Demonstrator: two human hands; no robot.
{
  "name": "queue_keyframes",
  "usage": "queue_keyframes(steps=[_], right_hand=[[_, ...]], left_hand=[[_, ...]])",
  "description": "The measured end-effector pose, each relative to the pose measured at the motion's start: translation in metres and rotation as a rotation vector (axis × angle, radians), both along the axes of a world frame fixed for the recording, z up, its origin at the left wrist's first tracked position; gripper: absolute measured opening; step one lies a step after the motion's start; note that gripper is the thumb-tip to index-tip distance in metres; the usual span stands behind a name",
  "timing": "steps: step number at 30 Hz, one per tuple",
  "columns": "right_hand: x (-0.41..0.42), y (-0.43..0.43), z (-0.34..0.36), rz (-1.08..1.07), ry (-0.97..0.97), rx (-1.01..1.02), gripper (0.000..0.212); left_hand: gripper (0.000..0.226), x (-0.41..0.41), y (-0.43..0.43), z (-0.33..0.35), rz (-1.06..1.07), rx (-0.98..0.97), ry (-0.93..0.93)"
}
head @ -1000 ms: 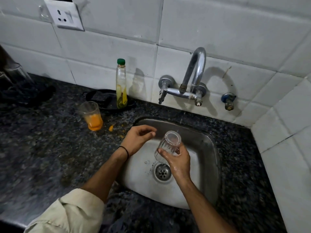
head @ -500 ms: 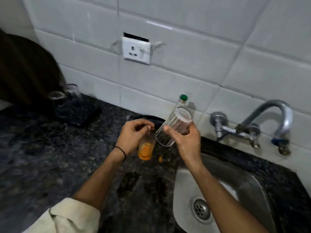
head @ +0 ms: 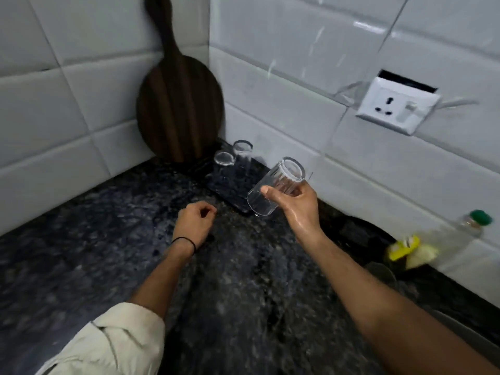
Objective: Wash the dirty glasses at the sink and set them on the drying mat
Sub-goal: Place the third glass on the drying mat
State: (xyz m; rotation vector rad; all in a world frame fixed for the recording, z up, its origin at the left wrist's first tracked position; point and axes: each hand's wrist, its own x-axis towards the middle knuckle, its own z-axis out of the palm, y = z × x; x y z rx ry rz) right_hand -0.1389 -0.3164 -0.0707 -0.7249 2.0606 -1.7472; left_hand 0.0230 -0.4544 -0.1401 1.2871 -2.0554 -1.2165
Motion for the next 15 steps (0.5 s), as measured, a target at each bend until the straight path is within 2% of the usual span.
queue_keyframes(steps=[5, 9, 12, 15], right_hand=[[-0.016, -0.062, -0.020, -0.049, 0.048, 0.056, 0.059], [-0.039, -0.087, -0.032, -0.112, 0.108, 0.114, 0.059], [-0.055, -0.097, -0.043, -0.144, 0.130, 0.154, 0.055], [-0.064, -0.105, -0.055, -0.153, 0.136, 0.183, 0.057]], left_hand=[[0.018, -0.004, -0.022, -0.017, -0.075, -0.013, -0.034], [0.044, -0.027, -0.030, -0.030, -0.283, -0.122, -0.044], [0.065, -0.045, -0.034, -0.040, -0.441, -0.238, -0.200], [0.066, -0.055, -0.034, -0.049, -0.485, -0.322, -0.394]])
